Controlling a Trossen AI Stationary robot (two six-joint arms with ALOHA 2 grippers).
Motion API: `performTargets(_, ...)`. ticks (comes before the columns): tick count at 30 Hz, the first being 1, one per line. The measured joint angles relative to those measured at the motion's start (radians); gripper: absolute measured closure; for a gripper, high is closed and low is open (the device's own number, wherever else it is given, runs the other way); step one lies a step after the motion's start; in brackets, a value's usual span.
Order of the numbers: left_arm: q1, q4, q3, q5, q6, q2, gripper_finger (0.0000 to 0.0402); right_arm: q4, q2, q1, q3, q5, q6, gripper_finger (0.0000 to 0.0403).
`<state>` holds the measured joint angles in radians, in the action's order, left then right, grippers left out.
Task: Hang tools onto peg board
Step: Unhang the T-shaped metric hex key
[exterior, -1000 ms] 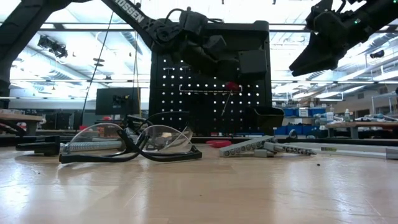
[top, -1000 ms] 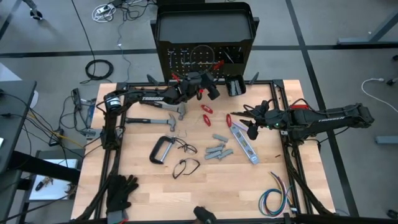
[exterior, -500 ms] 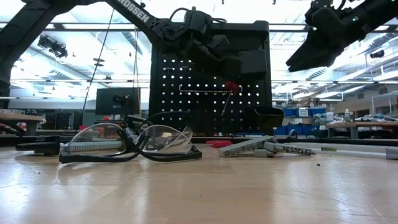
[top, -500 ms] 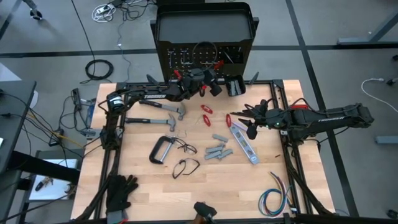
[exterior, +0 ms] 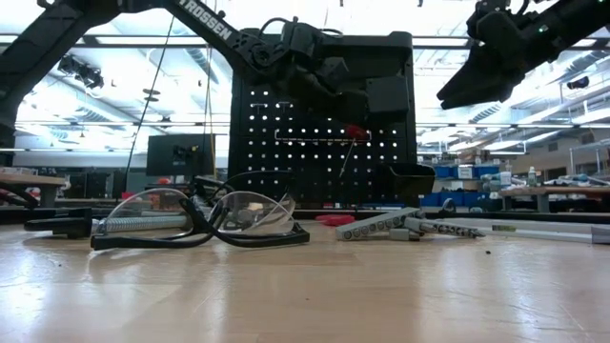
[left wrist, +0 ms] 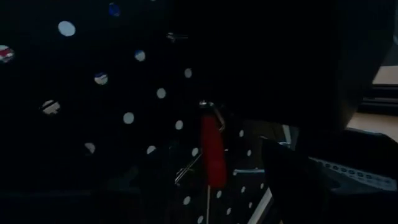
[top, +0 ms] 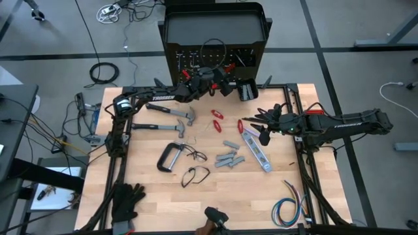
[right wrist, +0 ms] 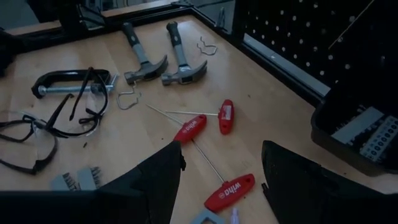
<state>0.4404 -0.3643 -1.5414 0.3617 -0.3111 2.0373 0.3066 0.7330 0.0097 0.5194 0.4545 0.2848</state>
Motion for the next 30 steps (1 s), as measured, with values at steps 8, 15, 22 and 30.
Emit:
performTargets(8,-0.018,0.037,0.0,0.038,-0.029,0.0,0.0172,-0.022,0.0,0.0,0.0,0.0,-0.016,0.0173)
performTargets(15,-0.056,0.038,0.0,0.098,-0.134,0.001,0.0172,-0.026,0.0,0.0,0.0,0.0,-0.017,0.0173)
performTargets(22,-0.066,0.046,0.0,0.119,-0.128,0.0,0.0172,-0.03,0.0,0.0,0.0,0.0,-0.017,0.0173)
performTargets(30,-0.067,0.041,-0.01,0.161,-0.123,0.0,0.0172,-0.058,0.0,0.0,0.0,0.001,-0.031,0.0173)
